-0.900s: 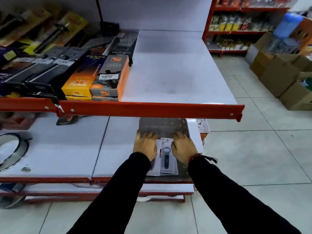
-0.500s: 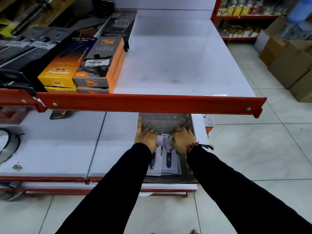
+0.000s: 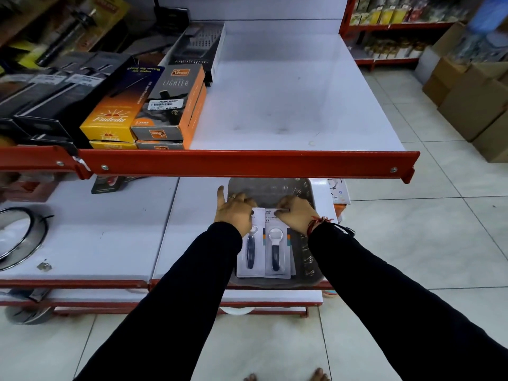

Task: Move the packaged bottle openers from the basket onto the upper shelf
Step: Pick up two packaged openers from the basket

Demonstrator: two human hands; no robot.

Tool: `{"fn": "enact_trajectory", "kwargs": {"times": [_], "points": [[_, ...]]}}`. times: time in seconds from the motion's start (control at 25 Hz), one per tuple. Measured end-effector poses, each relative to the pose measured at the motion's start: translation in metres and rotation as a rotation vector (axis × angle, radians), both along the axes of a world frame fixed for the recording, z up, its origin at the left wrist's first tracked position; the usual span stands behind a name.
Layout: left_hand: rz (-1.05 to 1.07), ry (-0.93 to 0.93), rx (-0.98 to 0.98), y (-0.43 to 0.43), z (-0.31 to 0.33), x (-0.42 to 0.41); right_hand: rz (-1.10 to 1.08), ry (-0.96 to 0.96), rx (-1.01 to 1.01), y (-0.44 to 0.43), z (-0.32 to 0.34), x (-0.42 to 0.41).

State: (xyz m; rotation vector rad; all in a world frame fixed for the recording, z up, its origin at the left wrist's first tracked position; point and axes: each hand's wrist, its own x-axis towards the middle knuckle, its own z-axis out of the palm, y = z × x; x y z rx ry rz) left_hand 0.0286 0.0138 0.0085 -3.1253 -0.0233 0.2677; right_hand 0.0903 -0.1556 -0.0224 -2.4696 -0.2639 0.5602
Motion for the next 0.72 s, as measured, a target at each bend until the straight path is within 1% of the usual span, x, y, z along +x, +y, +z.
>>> {"fn": "enact_trajectory", "kwargs": {"times": [0.12,0.24,0.48,0.72], "points": [[0.035,0.011,-0.111,0.000,0.013,-0.011,0.006,-0.030,0.034,-0.002,0.020,-0.013],[0.050,-0.006,-0.136,-0.003,0.026,-0.027,0.064,-0.092,0.040,-0.003,0.034,-0.031],[0.090,-0.267,-0.181,-0.007,0.066,-0.067,0.036,-0.309,0.027,-0.019,0.078,-0.076],[0.095,-0.414,-0.242,-0.001,0.110,-0.109,0.103,-0.500,0.042,-0.038,0.131,-0.119]]}}
